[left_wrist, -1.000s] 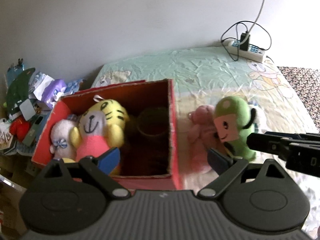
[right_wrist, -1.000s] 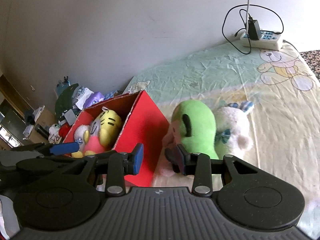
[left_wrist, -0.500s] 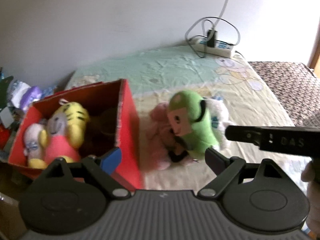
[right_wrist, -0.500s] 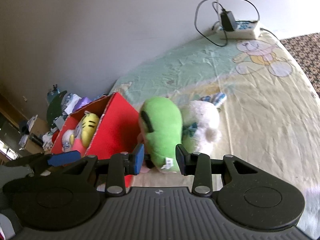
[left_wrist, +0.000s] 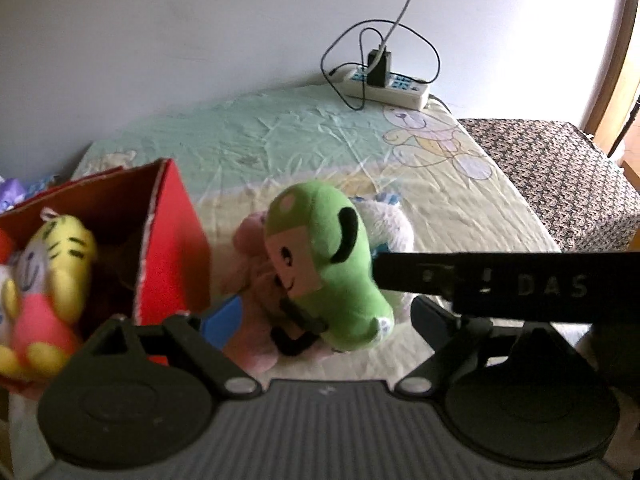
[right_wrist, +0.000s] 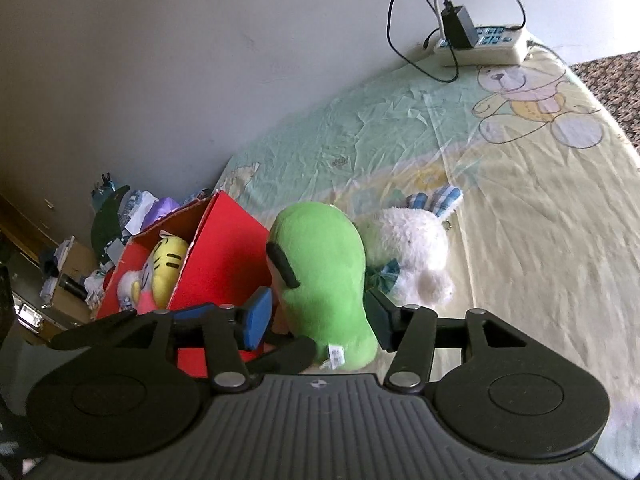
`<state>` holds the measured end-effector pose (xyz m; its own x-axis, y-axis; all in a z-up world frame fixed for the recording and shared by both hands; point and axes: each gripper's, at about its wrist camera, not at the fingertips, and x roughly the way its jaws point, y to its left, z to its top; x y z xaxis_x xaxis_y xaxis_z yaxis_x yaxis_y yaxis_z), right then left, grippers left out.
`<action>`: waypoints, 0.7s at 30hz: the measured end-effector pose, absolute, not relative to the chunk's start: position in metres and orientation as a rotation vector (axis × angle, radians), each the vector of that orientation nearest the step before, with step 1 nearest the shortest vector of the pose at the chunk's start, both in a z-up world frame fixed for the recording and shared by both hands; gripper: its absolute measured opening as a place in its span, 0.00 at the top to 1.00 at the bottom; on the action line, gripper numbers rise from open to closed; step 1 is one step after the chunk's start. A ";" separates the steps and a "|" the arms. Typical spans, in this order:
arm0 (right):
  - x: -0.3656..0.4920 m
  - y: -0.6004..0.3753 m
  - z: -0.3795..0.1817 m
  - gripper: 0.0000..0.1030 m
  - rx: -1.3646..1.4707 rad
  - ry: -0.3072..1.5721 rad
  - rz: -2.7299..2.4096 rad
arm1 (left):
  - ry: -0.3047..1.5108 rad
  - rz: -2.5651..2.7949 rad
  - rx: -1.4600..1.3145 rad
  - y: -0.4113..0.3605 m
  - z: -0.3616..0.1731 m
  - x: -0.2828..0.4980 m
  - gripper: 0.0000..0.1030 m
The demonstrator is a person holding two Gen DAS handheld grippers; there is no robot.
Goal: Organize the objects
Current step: 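Grasp the green-and-pink plush with the right gripper and lift it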
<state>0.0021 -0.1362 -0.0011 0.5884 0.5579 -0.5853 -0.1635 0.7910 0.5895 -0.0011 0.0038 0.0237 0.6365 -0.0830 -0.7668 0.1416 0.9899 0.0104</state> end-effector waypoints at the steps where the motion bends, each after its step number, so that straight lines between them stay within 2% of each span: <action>1: 0.007 -0.136 -0.003 0.46 0.528 0.853 0.447 | 0.872 -0.133 0.074 0.003 0.022 0.002 0.10; 9: 0.029 -0.125 -0.013 0.46 0.535 0.898 0.490 | 0.890 -0.171 0.071 0.005 0.007 0.020 0.12; 16: 0.042 -0.126 -0.024 0.47 0.560 0.919 0.506 | 0.945 -0.211 0.055 0.004 -0.006 0.040 0.27; 21: 0.046 -0.128 -0.025 0.51 0.557 0.917 0.521 | 0.957 -0.218 0.045 0.005 -0.009 0.047 0.27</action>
